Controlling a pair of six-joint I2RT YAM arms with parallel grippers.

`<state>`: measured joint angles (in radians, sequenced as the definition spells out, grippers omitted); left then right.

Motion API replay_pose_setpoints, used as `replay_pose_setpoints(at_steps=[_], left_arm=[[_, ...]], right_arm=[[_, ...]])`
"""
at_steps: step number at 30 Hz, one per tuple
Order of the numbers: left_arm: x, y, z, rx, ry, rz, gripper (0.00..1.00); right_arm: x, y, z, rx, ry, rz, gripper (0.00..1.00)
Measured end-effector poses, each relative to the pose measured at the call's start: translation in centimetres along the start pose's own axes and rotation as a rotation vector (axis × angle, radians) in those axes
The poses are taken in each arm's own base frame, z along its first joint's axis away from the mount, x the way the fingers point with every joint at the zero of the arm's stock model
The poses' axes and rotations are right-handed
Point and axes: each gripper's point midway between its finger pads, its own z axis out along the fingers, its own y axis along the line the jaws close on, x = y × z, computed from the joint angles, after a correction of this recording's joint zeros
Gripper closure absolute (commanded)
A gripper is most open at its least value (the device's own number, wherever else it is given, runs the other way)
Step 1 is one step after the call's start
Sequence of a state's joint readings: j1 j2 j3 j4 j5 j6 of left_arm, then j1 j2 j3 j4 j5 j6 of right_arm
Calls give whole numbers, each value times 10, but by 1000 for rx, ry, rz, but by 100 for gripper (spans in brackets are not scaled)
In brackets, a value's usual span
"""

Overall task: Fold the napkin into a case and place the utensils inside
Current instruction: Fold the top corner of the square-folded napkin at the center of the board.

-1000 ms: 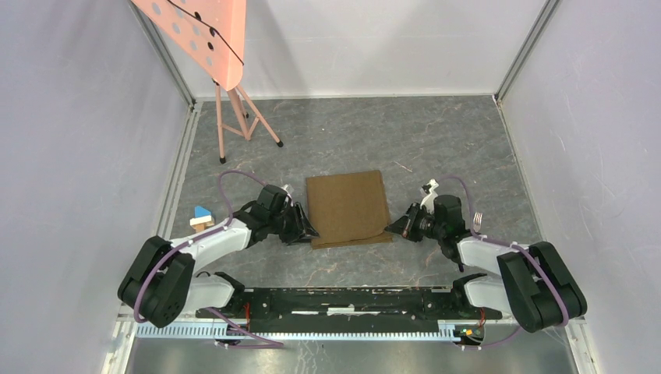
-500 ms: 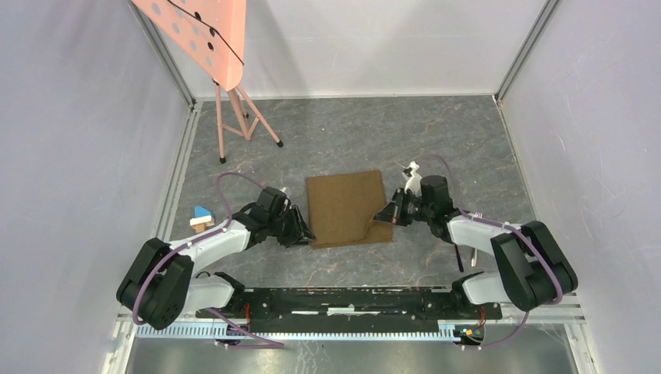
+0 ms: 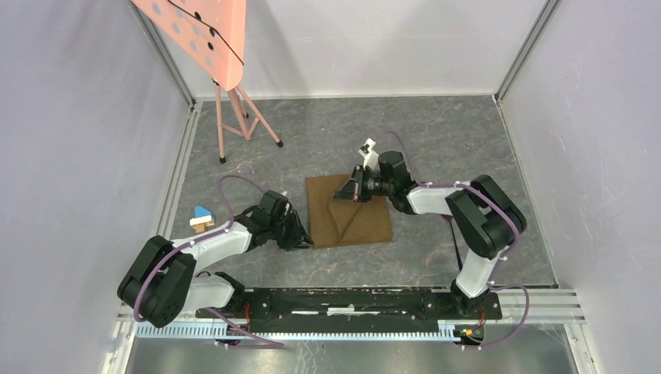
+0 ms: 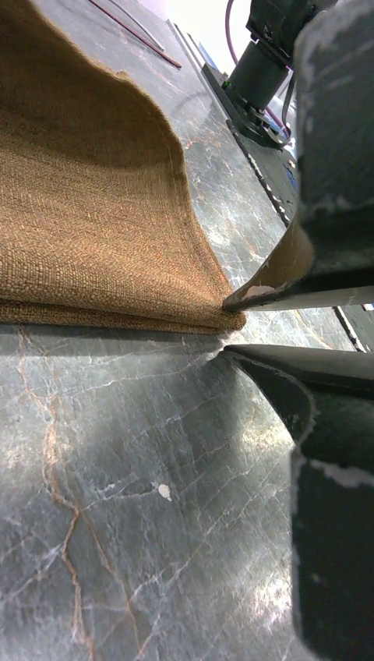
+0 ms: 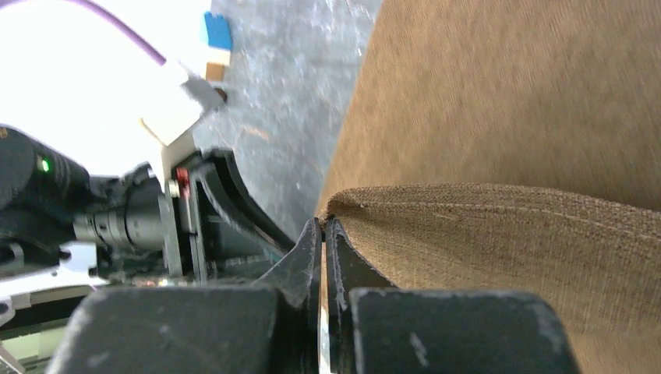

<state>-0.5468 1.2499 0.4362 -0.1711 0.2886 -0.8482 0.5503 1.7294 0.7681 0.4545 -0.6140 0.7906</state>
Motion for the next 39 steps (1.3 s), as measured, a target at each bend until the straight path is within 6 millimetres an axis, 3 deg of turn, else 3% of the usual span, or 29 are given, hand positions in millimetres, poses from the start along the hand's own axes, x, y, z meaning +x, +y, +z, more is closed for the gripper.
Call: replay_pose_setpoints(at_steps=[6,13,24,39], left_arm=[[0,1,1,0,-4,1,72],[0,0,2,2,-10,7,73],[1,0,3,10,-12,14,74],[0,-1,3,16,-17,17,76]], right_arm=[[-27,6,42,-56,-37,43,100],[-40,1,70,-72,-57,85,100],[-51,-19,93,-32,-86,116,100],[-57,-25,109,-29,-87,117,100]])
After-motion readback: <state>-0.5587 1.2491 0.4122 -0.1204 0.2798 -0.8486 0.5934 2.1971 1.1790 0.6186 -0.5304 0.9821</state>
